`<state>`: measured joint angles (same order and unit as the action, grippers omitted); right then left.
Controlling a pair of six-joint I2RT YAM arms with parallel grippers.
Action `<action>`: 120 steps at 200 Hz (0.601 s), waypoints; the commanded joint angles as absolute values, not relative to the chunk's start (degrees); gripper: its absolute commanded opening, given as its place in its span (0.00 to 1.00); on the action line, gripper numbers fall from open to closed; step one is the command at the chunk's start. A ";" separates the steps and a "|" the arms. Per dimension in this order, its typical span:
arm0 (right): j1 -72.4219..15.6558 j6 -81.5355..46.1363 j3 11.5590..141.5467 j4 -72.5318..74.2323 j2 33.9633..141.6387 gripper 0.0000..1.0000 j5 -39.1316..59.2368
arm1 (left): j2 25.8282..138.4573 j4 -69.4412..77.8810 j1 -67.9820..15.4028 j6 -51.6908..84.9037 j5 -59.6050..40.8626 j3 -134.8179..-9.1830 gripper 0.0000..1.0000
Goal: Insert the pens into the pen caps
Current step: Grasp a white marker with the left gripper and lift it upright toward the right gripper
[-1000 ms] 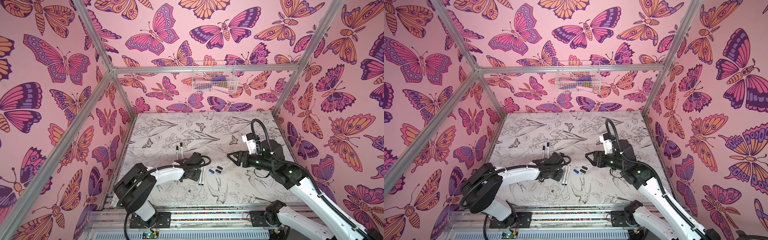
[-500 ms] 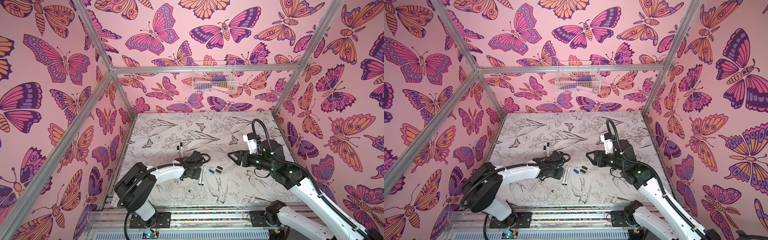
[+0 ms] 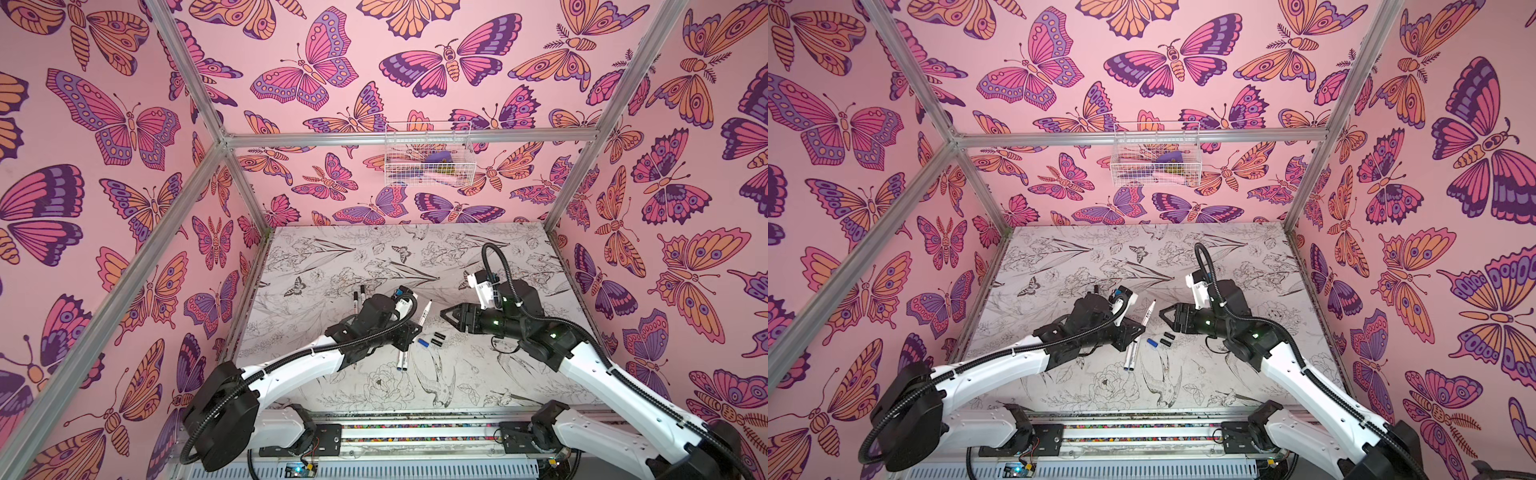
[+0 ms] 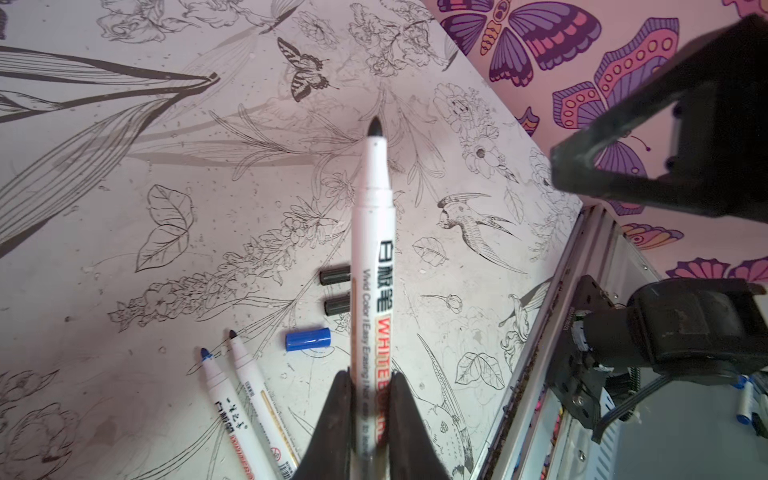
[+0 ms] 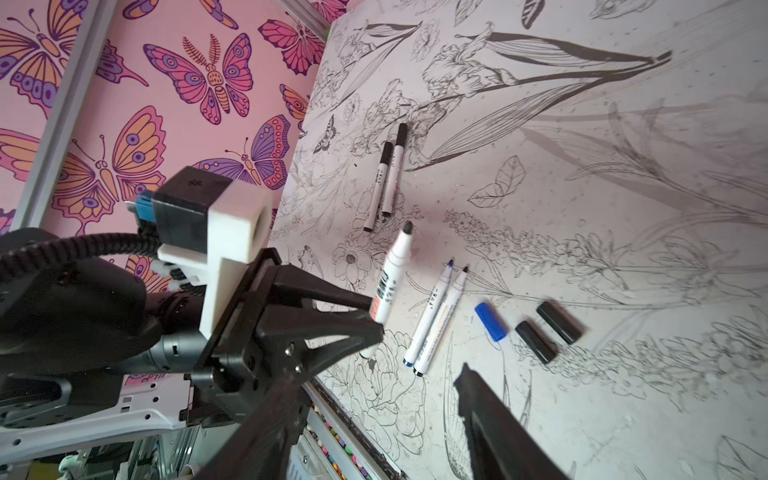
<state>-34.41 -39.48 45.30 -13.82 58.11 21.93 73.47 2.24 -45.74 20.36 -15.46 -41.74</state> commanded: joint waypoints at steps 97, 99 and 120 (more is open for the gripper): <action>-37.86 -41.48 49.17 -4.53 68.27 0.54 22.47 | 70.79 6.15 -47.46 18.74 -19.16 -40.28 0.00; -37.92 -41.48 49.21 -4.43 68.37 0.54 22.49 | 70.80 6.20 -47.46 18.73 -19.23 -40.30 0.00; -38.35 -41.96 49.22 -3.38 69.57 0.45 22.65 | 70.64 6.63 -47.63 18.79 -19.34 -40.24 0.00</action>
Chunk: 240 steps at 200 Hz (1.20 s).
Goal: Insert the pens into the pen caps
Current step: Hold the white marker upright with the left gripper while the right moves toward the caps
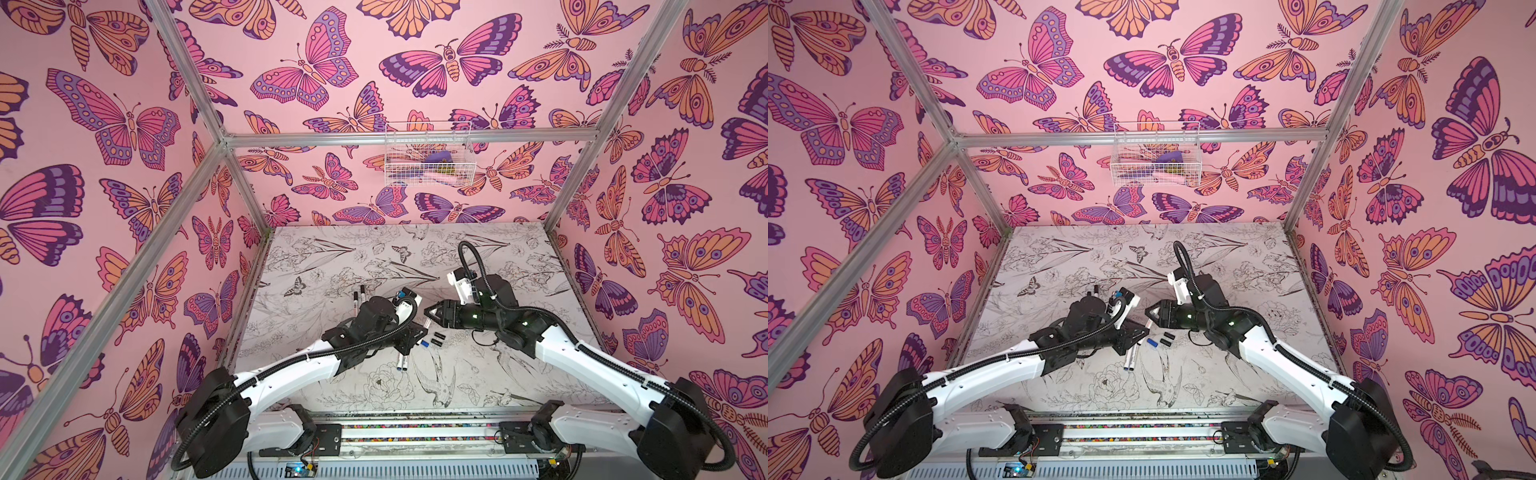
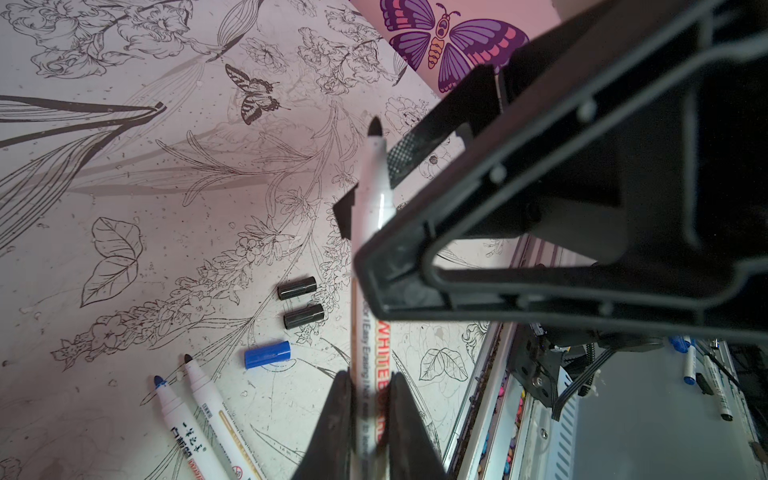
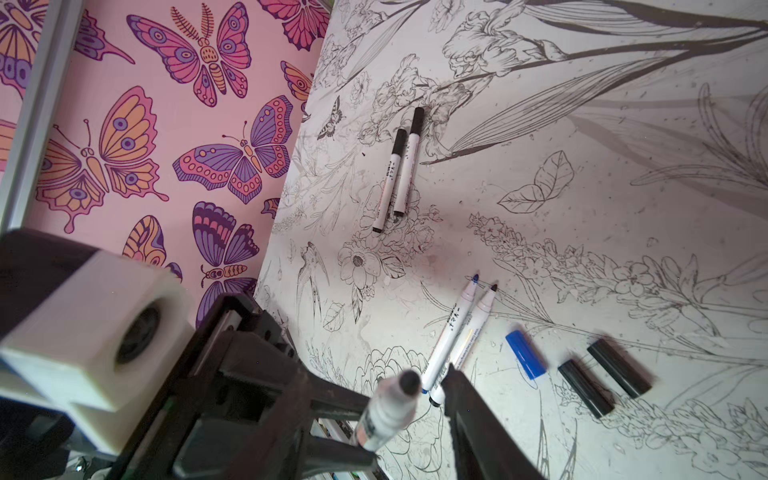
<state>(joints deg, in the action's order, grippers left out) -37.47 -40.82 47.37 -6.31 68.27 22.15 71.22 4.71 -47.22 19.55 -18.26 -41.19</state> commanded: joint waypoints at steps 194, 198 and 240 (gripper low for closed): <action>-38.73 -42.37 48.27 -4.71 67.77 0.00 25.75 | 75.42 7.68 -47.89 15.86 -19.68 -45.25 0.35; -38.70 -42.22 48.30 -4.75 67.76 0.00 25.75 | 75.28 7.65 -47.82 15.67 -19.62 -45.25 0.35; -38.78 -42.11 48.05 -4.71 67.67 0.00 25.70 | 75.00 6.68 -47.84 14.33 -18.99 -46.12 0.33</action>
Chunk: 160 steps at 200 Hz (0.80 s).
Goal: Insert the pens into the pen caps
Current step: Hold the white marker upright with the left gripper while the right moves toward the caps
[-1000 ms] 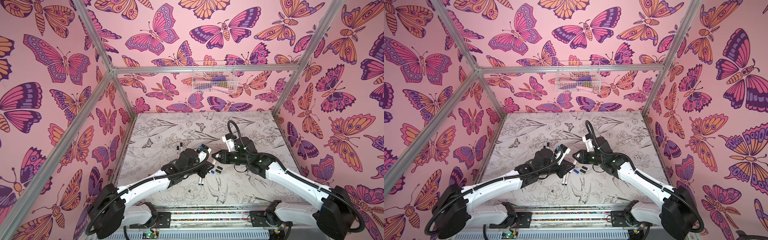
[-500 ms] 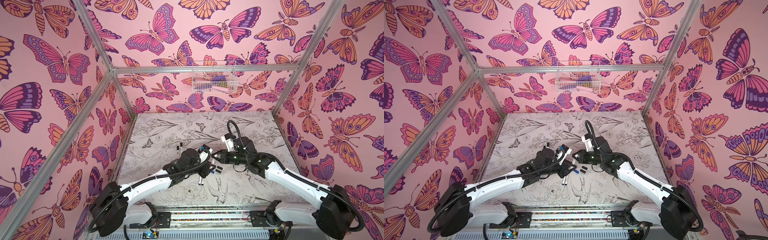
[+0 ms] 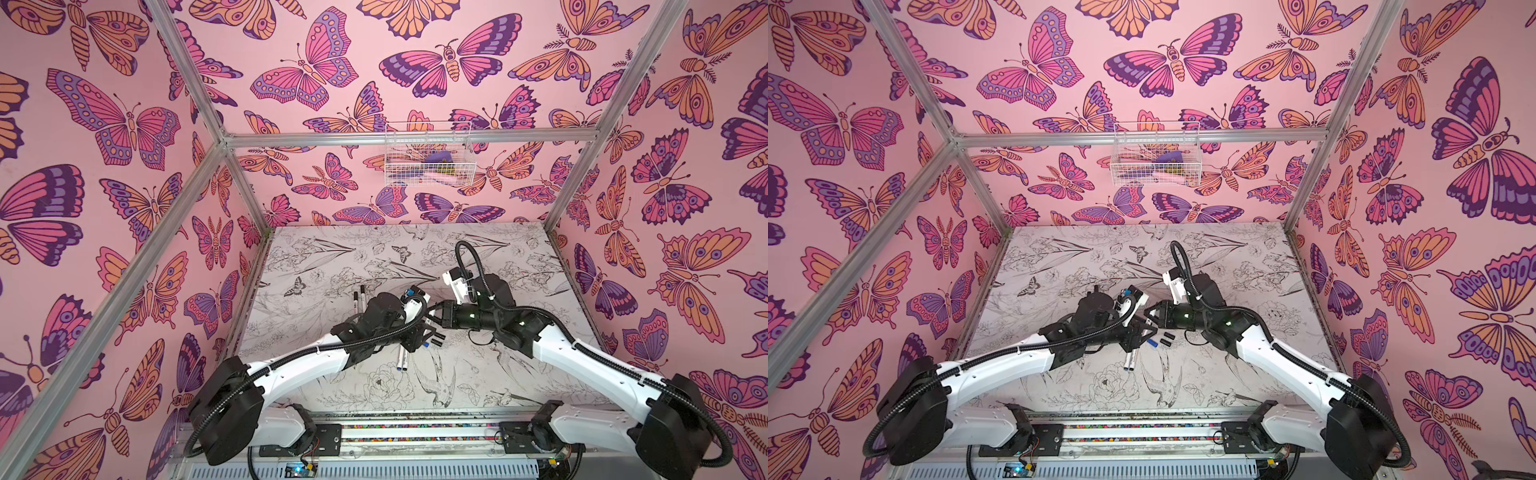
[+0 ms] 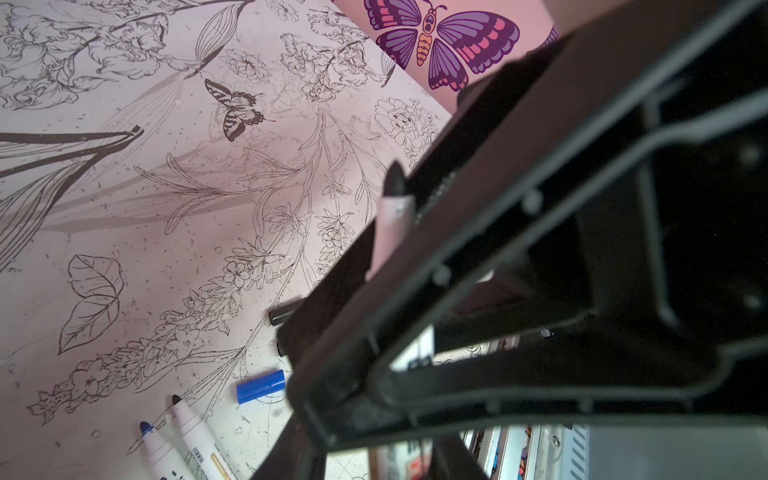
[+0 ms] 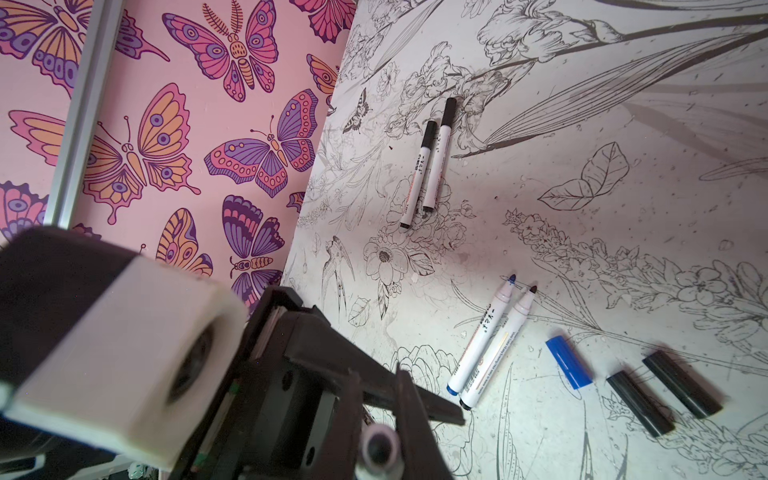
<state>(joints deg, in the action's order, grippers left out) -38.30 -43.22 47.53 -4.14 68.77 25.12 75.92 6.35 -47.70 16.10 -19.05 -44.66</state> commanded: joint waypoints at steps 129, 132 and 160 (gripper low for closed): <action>-38.76 -39.12 46.88 -10.45 60.02 0.46 15.95 | 73.50 4.40 -47.18 20.57 -8.91 -41.31 0.00; -38.76 -39.01 46.59 -10.74 59.59 0.47 14.98 | 73.51 4.39 -47.05 21.09 -7.87 -40.90 0.00; -38.76 -37.18 44.65 -16.07 57.88 0.48 9.70 | 70.16 4.39 -45.43 24.53 -3.58 -37.93 0.00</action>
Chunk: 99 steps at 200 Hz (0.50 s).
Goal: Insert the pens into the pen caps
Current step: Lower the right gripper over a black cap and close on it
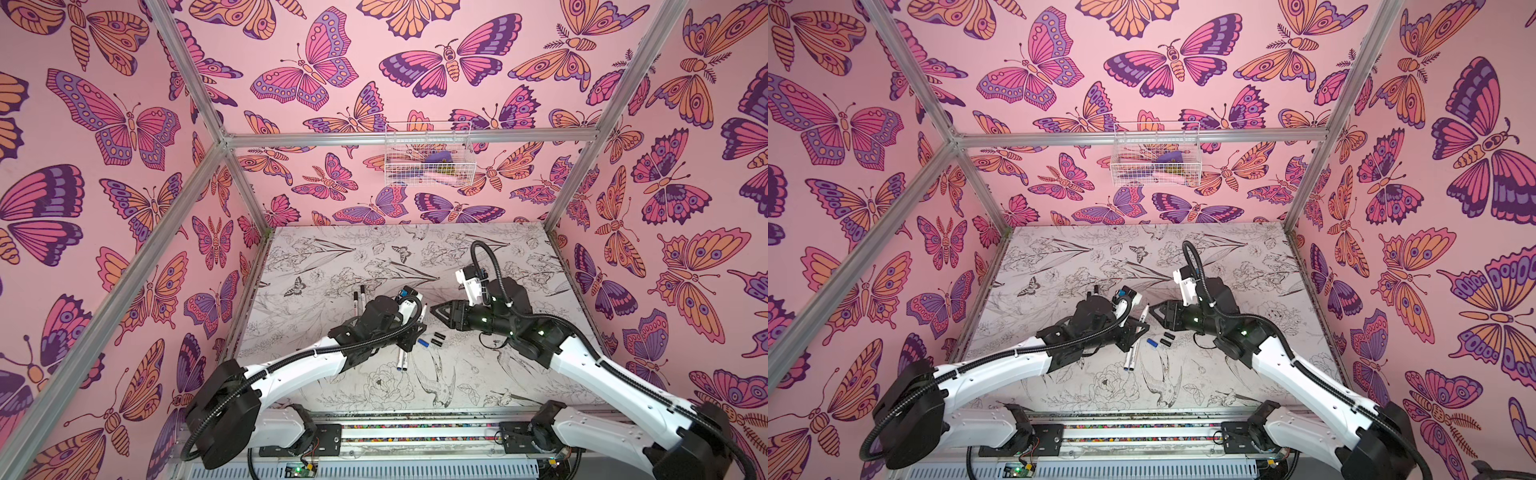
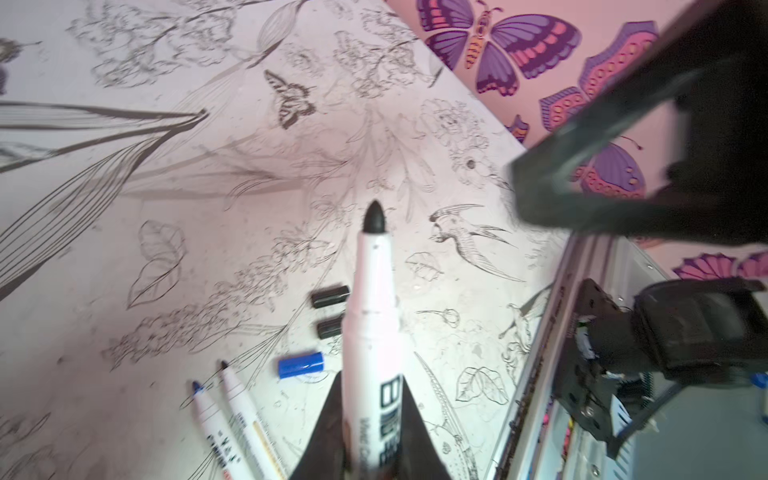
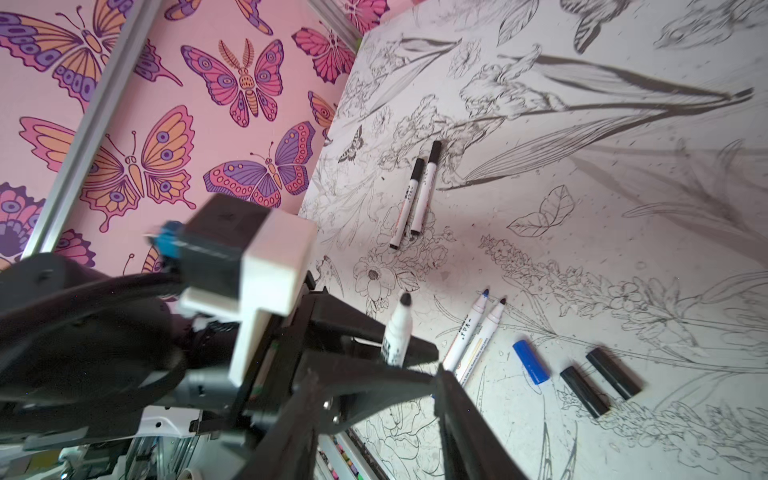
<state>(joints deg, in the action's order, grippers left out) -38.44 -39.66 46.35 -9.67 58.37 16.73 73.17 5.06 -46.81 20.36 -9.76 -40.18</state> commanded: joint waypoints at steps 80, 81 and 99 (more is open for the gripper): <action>-40.98 -31.76 47.02 -24.69 73.65 0.38 11.06 | 69.69 4.21 -43.68 25.44 -4.94 -37.74 0.00; -41.01 -31.61 47.11 -24.78 73.87 0.38 11.02 | 69.70 4.22 -43.68 25.47 -4.93 -37.77 0.00; -41.72 -29.87 48.99 -25.76 78.09 0.37 11.36 | 69.48 4.06 -43.68 25.57 -4.92 -37.79 0.00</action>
<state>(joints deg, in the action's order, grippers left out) -40.64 -33.63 45.74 -22.44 74.17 12.23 70.61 4.36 -44.14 24.77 -5.50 -38.28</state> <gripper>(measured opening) 0.380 0.159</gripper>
